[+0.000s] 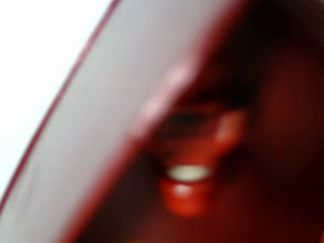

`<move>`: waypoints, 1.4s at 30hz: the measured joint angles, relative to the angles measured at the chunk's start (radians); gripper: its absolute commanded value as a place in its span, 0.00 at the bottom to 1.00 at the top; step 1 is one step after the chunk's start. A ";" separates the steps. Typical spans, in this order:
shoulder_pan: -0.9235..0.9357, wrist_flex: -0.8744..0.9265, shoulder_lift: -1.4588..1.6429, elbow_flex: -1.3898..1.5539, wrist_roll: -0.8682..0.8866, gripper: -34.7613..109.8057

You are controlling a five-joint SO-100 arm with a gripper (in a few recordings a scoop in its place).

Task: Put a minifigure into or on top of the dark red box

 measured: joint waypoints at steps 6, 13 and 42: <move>-0.104 -0.011 0.397 0.330 0.029 0.34; -0.362 -0.100 0.963 0.767 0.081 0.35; -0.790 -0.018 1.950 1.479 0.005 0.30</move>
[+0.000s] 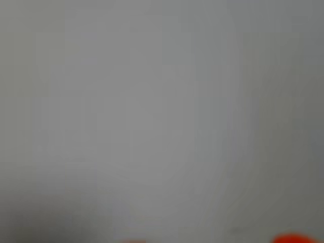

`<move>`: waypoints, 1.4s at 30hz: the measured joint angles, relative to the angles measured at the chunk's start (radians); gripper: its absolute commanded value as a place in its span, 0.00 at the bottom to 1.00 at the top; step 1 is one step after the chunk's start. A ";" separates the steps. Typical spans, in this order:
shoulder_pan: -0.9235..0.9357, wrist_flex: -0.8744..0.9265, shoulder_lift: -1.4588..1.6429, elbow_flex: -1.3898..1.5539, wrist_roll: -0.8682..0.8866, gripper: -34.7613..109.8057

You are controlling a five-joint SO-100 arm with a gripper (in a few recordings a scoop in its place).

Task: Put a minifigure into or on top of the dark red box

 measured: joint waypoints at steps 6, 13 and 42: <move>-0.038 -0.041 0.002 0.130 -0.032 0.25; -0.130 0.018 0.009 0.133 -0.084 0.24; -0.224 0.017 0.011 0.166 -0.103 0.31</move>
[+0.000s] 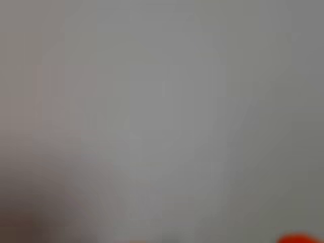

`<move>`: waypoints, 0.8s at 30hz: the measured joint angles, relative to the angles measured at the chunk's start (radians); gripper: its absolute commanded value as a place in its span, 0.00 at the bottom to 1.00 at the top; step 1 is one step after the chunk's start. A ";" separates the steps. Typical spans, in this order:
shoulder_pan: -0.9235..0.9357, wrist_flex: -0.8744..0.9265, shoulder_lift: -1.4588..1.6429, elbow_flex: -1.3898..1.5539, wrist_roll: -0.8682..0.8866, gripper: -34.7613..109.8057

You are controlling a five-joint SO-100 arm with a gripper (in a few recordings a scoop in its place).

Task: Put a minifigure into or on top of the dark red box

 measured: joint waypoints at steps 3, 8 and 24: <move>0.025 0.002 0.000 0.000 -0.075 0.29; 0.089 0.011 0.000 0.000 -0.115 0.24; 0.147 0.011 0.000 -0.002 -0.087 0.24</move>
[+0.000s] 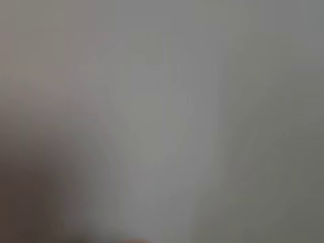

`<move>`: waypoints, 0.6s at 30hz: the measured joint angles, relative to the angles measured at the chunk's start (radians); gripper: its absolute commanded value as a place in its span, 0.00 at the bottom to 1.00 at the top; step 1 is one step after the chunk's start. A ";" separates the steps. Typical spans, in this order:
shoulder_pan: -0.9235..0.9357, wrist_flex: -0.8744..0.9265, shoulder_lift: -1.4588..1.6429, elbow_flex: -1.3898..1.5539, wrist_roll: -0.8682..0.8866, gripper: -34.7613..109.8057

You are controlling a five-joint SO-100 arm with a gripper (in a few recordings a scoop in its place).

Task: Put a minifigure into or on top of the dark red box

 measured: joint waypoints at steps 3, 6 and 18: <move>0.000 0.000 0.000 0.000 0.000 0.24; -0.021 0.002 -0.002 0.000 -0.044 0.24; -0.026 0.005 -0.002 0.000 -0.063 0.24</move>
